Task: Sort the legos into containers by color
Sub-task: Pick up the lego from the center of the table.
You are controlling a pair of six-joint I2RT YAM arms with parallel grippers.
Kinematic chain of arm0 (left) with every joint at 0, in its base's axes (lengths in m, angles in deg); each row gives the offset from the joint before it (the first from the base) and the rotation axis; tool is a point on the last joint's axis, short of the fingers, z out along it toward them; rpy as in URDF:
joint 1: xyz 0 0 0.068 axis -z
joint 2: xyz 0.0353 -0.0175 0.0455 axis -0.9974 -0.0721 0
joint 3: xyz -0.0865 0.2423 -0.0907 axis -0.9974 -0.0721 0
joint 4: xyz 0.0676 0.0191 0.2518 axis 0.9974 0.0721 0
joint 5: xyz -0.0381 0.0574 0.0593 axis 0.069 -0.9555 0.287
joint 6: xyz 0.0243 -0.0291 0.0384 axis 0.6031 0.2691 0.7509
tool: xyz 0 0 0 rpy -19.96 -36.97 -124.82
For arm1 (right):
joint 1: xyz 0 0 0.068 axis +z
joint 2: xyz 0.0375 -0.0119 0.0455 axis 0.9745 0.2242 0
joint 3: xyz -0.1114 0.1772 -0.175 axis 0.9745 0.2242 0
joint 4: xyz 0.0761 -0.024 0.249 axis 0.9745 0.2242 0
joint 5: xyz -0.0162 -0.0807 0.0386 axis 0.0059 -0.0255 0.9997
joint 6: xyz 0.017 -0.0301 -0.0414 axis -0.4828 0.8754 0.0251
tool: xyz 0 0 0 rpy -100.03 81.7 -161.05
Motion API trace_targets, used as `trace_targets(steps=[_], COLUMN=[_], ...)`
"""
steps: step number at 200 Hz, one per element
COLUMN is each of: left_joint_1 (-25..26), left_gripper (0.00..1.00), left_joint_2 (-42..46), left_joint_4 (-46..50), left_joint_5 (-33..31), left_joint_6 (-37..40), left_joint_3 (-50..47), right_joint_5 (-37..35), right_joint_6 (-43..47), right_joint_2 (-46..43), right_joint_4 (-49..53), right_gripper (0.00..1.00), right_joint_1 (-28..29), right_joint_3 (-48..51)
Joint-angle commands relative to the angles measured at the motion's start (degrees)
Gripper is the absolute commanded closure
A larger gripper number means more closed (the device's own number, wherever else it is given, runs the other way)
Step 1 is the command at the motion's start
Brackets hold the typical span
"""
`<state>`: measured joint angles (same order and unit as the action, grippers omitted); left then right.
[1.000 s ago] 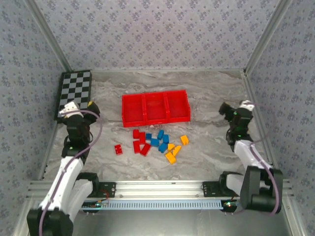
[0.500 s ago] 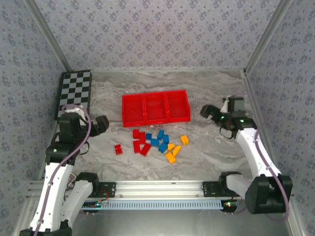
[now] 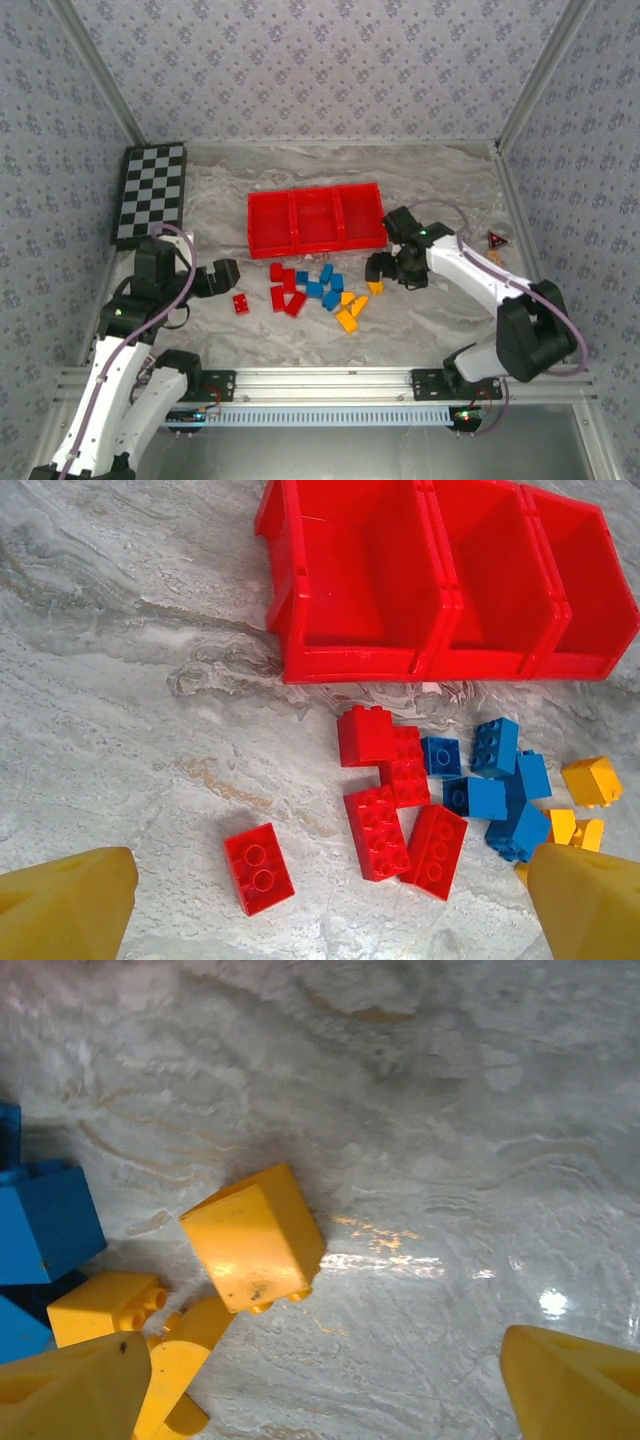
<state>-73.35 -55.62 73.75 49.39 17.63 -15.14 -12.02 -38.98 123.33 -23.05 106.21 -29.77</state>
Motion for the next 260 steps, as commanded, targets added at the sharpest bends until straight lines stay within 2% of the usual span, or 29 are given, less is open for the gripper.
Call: trace_targets(steps=[1, 22, 86, 110, 221, 260], left_joint_1=[0.58, 0.67, 0.67, 0.68, 0.93, 0.98], left_gripper=[0.00, 0.00, 0.00, 0.00, 0.00, 0.00], left_joint_2=[1.40, 1.93, 3.25, 3.27, 3.01, 2.75], left_joint_4=[-0.90, -1.19, -2.01, -2.07, -2.60, -2.70], left_joint_5=[-0.54, -0.63, -0.71, -0.77, -1.16, -0.98], left_joint_6=[1.32, 1.56, 1.87, 1.74, 1.31, 1.30], left_joint_3=[-0.47, -0.64, -1.16, -1.25, -1.86, -1.93], right_joint_5=[-3.32, -3.03, -6.75, -7.79, -9.05, -8.19], right_joint_6=[2.73, 4.81, 7.94, 8.75, 9.82, 10.24], right_joint_2=[3.99, 7.82, 15.17, 17.14, 19.83, 20.72], right_joint_4=[3.81, 4.01, 7.19, 8.22, 6.85, 5.93], right_gripper=[0.16, 0.23, 0.24, 0.27, 0.38, 0.47], right_joint_1=[2.82, 4.27, 6.49, 7.09, 8.45, 8.45], right_joint_3=[-4.69, -7.61, -12.59, -14.58, -11.22, -11.28])
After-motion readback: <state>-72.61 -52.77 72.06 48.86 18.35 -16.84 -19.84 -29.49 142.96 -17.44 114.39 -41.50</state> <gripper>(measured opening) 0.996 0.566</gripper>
